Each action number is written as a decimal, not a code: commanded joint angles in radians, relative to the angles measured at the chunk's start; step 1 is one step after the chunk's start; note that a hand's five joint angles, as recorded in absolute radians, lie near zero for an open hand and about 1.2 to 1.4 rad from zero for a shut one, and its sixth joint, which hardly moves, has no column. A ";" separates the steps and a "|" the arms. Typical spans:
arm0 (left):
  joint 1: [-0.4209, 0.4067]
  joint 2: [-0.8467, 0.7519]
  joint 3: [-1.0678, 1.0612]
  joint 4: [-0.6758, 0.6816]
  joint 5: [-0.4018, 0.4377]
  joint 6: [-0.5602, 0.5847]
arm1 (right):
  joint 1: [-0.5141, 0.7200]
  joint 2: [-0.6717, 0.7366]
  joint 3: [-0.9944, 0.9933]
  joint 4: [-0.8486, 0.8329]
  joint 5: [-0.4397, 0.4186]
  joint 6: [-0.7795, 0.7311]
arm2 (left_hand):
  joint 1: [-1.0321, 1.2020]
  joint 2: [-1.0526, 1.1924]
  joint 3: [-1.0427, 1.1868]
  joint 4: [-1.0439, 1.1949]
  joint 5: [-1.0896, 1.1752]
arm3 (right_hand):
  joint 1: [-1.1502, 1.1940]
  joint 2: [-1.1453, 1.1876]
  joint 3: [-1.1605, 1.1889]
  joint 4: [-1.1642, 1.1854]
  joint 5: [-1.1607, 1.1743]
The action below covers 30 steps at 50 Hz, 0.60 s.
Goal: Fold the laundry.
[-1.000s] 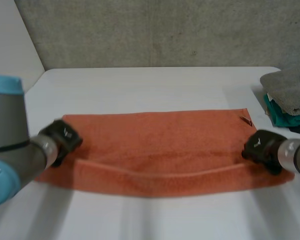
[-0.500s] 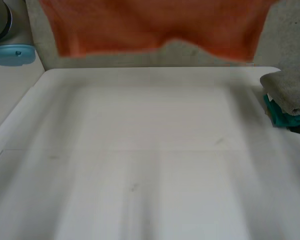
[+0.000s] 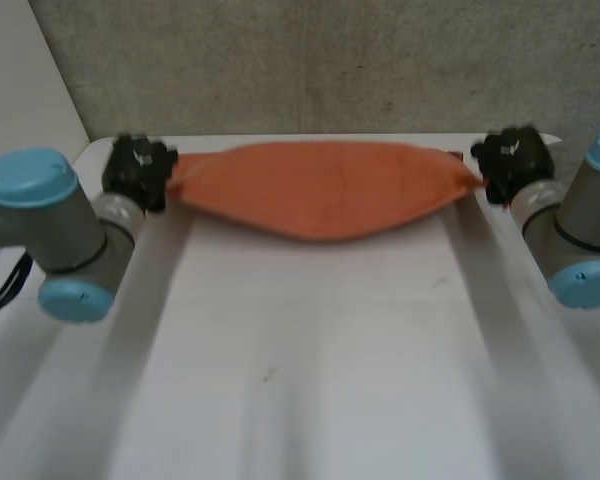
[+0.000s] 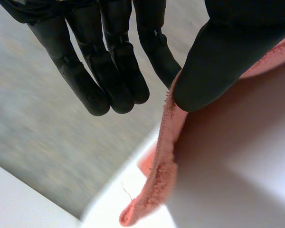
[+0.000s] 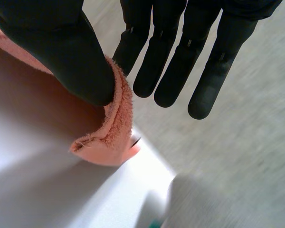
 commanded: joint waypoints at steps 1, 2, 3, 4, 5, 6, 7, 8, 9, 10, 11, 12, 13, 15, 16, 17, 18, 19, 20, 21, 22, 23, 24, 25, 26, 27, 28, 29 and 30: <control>0.020 0.135 -0.235 -0.263 0.046 0.236 | -0.041 -0.102 0.132 0.273 0.022 -0.108 | 0.229 0.199 0.209 0.202 0.234 | 0.249 0.217 0.204 0.196 0.232; 0.025 0.153 -0.257 -0.296 0.046 0.259 | -0.046 -0.122 0.149 0.300 0.025 -0.124 | 0.229 0.199 0.209 0.202 0.234 | 0.249 0.217 0.204 0.196 0.232; 0.031 0.172 -0.277 -0.334 0.043 0.288 | -0.052 -0.141 0.170 0.341 0.028 -0.151 | 0.229 0.199 0.209 0.202 0.234 | 0.249 0.217 0.204 0.196 0.232; 0.042 0.208 -0.320 -0.420 0.037 0.346 | -0.061 -0.176 0.207 0.417 0.036 -0.208 | 0.229 0.199 0.209 0.202 0.234 | 0.249 0.217 0.204 0.196 0.232; 0.048 0.229 -0.340 -0.463 0.034 0.374 | -0.067 -0.193 0.230 0.460 0.040 -0.245 | 0.229 0.199 0.209 0.202 0.234 | 0.249 0.217 0.204 0.196 0.232; 0.057 0.247 -0.360 -0.518 0.033 0.409 | -0.073 -0.210 0.253 0.503 0.046 -0.283 | 0.229 0.199 0.209 0.202 0.234 | 0.249 0.217 0.204 0.196 0.232; 0.071 0.279 -0.392 -0.595 0.035 0.461 | -0.093 -0.246 0.300 0.581 0.057 -0.364 | 0.229 0.199 0.209 0.202 0.234 | 0.249 0.217 0.204 0.196 0.232; 0.079 0.295 -0.406 -0.635 0.038 0.486 | -0.104 -0.266 0.325 0.615 0.059 -0.400 | 0.229 0.199 0.209 0.202 0.234 | 0.249 0.217 0.204 0.196 0.232; 0.088 0.308 -0.418 -0.670 0.041 0.509 | -0.113 -0.285 0.346 0.646 0.062 -0.438 | 0.229 0.199 0.209 0.202 0.234 | 0.249 0.217 0.204 0.196 0.232; 0.096 0.319 -0.432 -0.701 0.047 0.530 | -0.121 -0.299 0.363 0.666 0.062 -0.472 | 0.229 0.199 0.209 0.202 0.234 | 0.249 0.217 0.204 0.196 0.232; 0.106 0.339 -0.447 -0.762 0.062 0.566 | -0.136 -0.331 0.397 0.673 0.056 -0.539 | 0.229 0.199 0.209 0.202 0.234 | 0.249 0.217 0.204 0.196 0.232; 0.109 0.348 -0.450 -0.785 0.073 0.578 | -0.141 -0.340 0.411 0.668 0.053 -0.561 | 0.229 0.199 0.209 0.202 0.234 | 0.249 0.217 0.204 0.196 0.232; 0.111 0.362 -0.447 -0.816 0.089 0.595 | -0.144 -0.354 0.429 0.654 0.043 -0.590 | 0.229 0.199 0.209 0.202 0.234 | 0.249 0.217 0.204 0.196 0.232; 0.106 0.371 -0.434 -0.827 0.101 0.598 | -0.144 -0.354 0.440 0.639 0.037 -0.595 | 0.229 0.199 0.209 0.202 0.234 | 0.249 0.217 0.204 0.196 0.232; 0.102 0.373 -0.418 -0.824 0.104 0.597 | -0.141 -0.354 0.440 0.633 0.034 -0.590 | 0.229 0.199 0.209 0.202 0.234 | 0.249 0.217 0.204 0.196 0.232; 0.093 0.371 -0.383 -0.809 0.106 0.591 | -0.135 -0.351 0.436 0.616 0.030 -0.575 | 0.229 0.199 0.209 0.202 0.234 | 0.249 0.217 0.204 0.196 0.232; 0.085 0.367 -0.363 -0.798 0.103 0.584 | -0.132 -0.346 0.431 0.608 0.028 -0.569 | 0.229 0.199 0.209 0.202 0.234 | 0.249 0.217 0.204 0.196 0.232; 0.077 0.359 -0.343 -0.790 0.099 0.578 | -0.129 -0.339 0.422 0.596 0.026 -0.557 | 0.229 0.199 0.209 0.202 0.234 | 0.249 0.217 0.204 0.196 0.232; 0.068 0.350 -0.322 -0.775 0.095 0.566 | -0.126 -0.333 0.414 0.587 0.023 -0.546 | 0.229 0.199 0.209 0.202 0.234 | 0.249 0.217 0.204 0.196 0.232; 0.053 0.324 -0.273 -0.746 0.086 0.542 | -0.118 -0.320 0.391 0.561 0.017 -0.517 | 0.229 0.199 0.209 0.202 0.234 | 0.249 0.217 0.204 0.196 0.232; 0.044 0.309 -0.247 -0.723 0.080 0.526 | -0.115 -0.314 0.379 0.544 0.013 -0.500 | 0.229 0.199 0.209 0.202 0.234 | 0.249 0.217 0.204 0.196 0.232; 0.036 0.295 -0.221 -0.702 0.073 0.511 | -0.110 -0.305 0.365 0.522 0.007 -0.483 | 0.229 0.199 0.209 0.202 0.234 | 0.249 0.217 0.204 0.196 0.232; 0.028 0.279 -0.195 -0.682 0.066 0.495 | -0.107 -0.297 0.353 0.503 0.002 -0.463 | 0.229 0.199 0.209 0.202 0.234 | 0.249 0.217 0.204 0.196 0.232; 0.016 0.244 -0.143 -0.642 0.046 0.465 | -0.100 -0.278 0.322 0.457 -0.009 -0.422 | 0.229 0.199 0.209 0.202 0.234 | 0.249 0.217 0.204 0.196 0.232; 0.010 0.223 -0.116 -0.619 0.035 0.448 | -0.096 -0.267 0.307 0.432 -0.012 -0.403 | 0.229 0.199 0.209 0.202 0.234 | 0.249 0.217 0.204 0.196 0.232; 0.004 0.201 -0.089 -0.606 0.023 0.437 | -0.093 -0.254 0.290 0.407 -0.013 -0.386 | 0.229 0.199 0.209 0.202 0.234 | 0.249 0.217 0.204 0.196 0.232; -0.009 0.160 -0.034 -0.577 0.001 0.413 | -0.087 -0.227 0.255 0.360 -0.012 -0.353 | 0.229 0.199 0.209 0.202 0.234 | 0.249 0.217 0.204 0.196 0.232; -0.013 0.138 -0.006 -0.568 -0.009 0.402 | -0.084 -0.213 0.236 0.338 -0.012 -0.337 | 0.229 0.199 0.209 0.202 0.234 | 0.249 0.217 0.204 0.196 0.232; -0.019 0.118 0.022 -0.559 -0.020 0.397 | -0.083 -0.199 0.220 0.318 -0.010 -0.323 | 0.229 0.199 0.209 0.202 0.234 | 0.249 0.217 0.204 0.196 0.232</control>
